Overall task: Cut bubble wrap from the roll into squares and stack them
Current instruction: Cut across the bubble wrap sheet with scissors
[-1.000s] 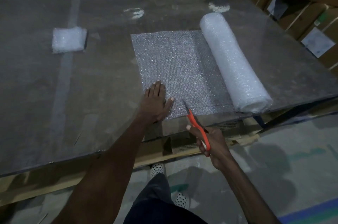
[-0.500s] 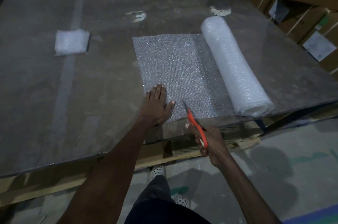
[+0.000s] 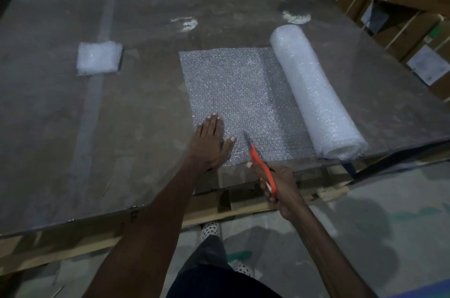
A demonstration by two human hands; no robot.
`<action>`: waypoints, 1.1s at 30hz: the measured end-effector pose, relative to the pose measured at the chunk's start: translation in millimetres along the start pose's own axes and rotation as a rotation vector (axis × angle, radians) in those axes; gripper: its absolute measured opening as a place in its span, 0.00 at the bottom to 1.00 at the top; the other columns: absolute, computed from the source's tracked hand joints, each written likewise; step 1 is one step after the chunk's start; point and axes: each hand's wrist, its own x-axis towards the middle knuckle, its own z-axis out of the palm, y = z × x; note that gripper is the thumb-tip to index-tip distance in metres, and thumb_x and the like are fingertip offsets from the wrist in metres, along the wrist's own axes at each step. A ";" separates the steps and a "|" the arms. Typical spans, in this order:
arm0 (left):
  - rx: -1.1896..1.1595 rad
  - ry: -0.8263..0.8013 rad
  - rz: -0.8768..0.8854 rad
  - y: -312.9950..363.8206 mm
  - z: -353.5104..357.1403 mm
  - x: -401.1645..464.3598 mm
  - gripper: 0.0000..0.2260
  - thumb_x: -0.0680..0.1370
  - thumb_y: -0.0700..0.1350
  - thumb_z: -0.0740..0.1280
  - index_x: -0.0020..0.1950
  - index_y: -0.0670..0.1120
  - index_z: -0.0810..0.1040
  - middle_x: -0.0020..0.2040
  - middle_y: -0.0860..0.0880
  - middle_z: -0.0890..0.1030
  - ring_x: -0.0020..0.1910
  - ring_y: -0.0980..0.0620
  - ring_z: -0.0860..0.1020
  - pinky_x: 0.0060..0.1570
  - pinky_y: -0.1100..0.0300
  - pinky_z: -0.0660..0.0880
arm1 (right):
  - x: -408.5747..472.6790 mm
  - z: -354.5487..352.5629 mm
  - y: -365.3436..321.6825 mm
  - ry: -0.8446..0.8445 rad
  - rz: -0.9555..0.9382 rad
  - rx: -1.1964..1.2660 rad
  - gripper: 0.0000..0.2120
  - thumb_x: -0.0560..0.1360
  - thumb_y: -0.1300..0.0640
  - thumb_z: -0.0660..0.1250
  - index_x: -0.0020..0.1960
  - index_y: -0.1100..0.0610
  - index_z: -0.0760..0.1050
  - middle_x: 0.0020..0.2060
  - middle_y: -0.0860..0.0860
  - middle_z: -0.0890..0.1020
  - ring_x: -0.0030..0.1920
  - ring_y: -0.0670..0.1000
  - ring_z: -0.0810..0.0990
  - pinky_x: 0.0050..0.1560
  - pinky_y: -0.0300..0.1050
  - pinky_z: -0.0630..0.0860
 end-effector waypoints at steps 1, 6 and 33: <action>0.000 0.000 0.001 0.0 -0.2 0.1 0.38 0.80 0.65 0.41 0.81 0.41 0.50 0.82 0.42 0.48 0.81 0.45 0.46 0.78 0.48 0.43 | 0.6 -0.1 0.2 -0.003 0.001 -0.003 0.14 0.71 0.49 0.79 0.45 0.59 0.79 0.25 0.51 0.73 0.21 0.46 0.66 0.21 0.36 0.60; 0.001 0.001 -0.007 0.3 0.0 -0.1 0.38 0.79 0.65 0.41 0.82 0.41 0.49 0.82 0.42 0.47 0.81 0.45 0.45 0.77 0.48 0.42 | 0.6 -1.8 2.9 -0.027 -0.015 0.001 0.15 0.72 0.51 0.79 0.48 0.60 0.80 0.24 0.50 0.72 0.21 0.46 0.65 0.21 0.35 0.60; 0.035 0.117 0.019 -19.6 -20.8 45.6 0.28 0.83 0.58 0.50 0.73 0.38 0.66 0.74 0.38 0.66 0.72 0.38 0.65 0.70 0.43 0.61 | 17.2 13.7 -20.4 0.029 0.004 -0.006 0.16 0.70 0.49 0.79 0.39 0.58 0.77 0.25 0.52 0.74 0.21 0.46 0.67 0.21 0.35 0.61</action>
